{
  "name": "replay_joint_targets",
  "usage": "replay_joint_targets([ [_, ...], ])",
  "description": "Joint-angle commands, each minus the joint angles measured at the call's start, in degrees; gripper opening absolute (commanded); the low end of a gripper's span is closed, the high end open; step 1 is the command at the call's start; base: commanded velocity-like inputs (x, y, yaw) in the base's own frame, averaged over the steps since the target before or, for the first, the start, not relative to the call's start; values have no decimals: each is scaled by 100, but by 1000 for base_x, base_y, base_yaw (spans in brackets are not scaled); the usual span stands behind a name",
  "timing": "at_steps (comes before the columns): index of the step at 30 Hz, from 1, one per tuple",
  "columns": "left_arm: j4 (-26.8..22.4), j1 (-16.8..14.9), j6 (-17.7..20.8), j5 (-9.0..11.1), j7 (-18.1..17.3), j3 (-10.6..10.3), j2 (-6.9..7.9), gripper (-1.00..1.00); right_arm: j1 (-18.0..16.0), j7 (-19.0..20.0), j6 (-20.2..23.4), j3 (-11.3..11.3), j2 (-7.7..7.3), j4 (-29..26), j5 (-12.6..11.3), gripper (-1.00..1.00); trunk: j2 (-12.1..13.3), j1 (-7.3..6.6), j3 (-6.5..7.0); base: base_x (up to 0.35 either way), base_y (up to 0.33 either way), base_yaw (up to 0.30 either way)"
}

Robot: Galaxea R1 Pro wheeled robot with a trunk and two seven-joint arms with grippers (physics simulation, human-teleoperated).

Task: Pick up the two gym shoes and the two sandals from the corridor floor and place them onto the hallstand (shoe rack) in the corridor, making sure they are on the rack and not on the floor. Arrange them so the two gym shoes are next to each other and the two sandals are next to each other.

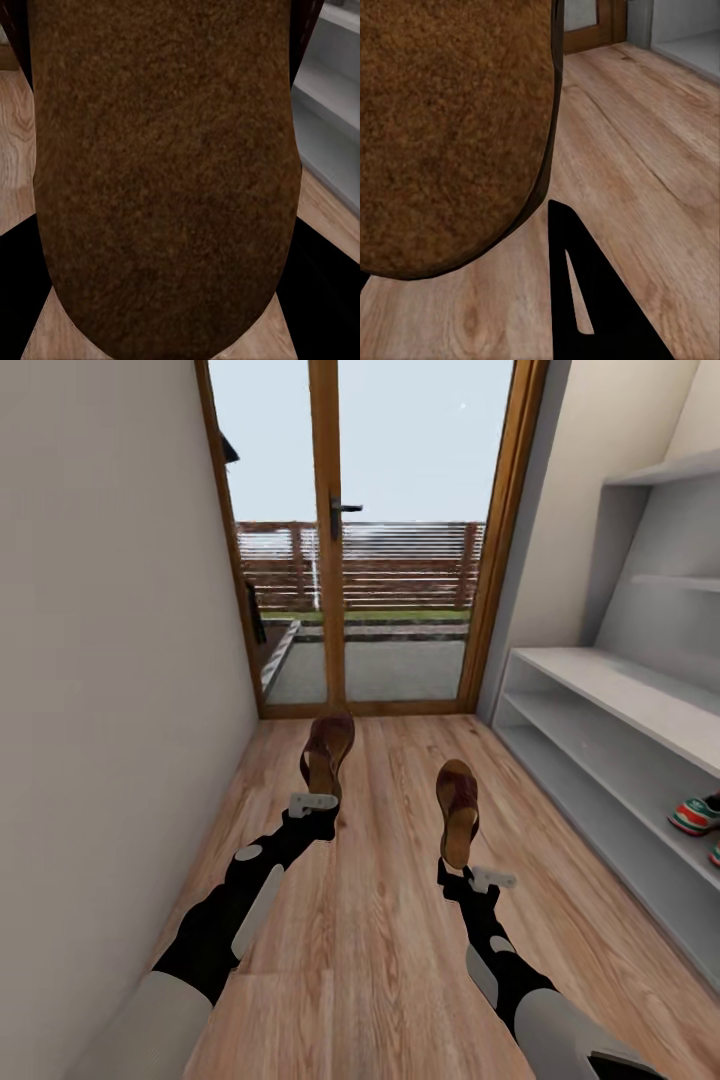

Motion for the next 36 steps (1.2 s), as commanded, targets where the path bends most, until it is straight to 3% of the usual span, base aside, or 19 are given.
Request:
replay_joint_targets([
  [1, -6, -2, 34, 46, -9, 5, -1, -100, -4, 9, -17, -22, 3, 6, 20, -100, -2, 2, -5, 348, 0, 0],
  [23, -6, -2, 35, 46, -9, 2, -1, -100, -4, 27, -17, -10, 3, 35, 48, -100, -2, 2, -5, 348, 0, -230],
  [36, -6, -2, 37, 46, -9, 4, -1, -100, -4, 3, -17, -11, 3, 33, 29, -100, -2, 2, -5, 348, 0, -37],
])
